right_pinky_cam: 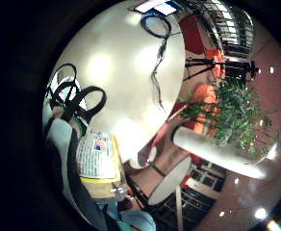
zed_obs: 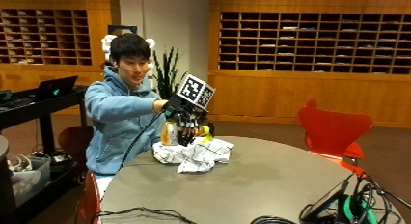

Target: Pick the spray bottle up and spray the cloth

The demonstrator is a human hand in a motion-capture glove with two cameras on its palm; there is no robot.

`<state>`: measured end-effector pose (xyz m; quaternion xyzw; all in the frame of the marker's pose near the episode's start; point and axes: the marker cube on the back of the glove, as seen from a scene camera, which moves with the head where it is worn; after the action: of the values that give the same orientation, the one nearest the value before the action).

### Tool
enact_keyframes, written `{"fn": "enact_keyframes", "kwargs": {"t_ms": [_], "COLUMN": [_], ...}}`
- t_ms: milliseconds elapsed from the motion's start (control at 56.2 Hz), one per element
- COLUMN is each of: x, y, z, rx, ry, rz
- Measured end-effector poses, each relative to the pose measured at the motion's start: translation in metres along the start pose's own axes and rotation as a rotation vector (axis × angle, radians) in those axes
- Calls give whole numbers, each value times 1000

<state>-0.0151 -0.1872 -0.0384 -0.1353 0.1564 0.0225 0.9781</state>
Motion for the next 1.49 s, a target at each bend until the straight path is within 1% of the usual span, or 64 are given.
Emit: {"fn": "enact_keyframes", "kwargs": {"t_ms": [231,623,783,890,1068,1210,1281,1370,1495], "x": [-6,15,10,7,2,-17,-36,-64,-138], "y": [-5,8,4,2,15,30,37,39,32], "z": [9,-11,0,1,-29,-63,-76,-84,-87], "rx": [-18,36,36,92,263,485,567,610,662], "ry": [3,-20,-74,-149,-433,-732,-912,-1169,-1565], "rz": [1,19,2,-20,-108,-159,-166,-202,-244]}}
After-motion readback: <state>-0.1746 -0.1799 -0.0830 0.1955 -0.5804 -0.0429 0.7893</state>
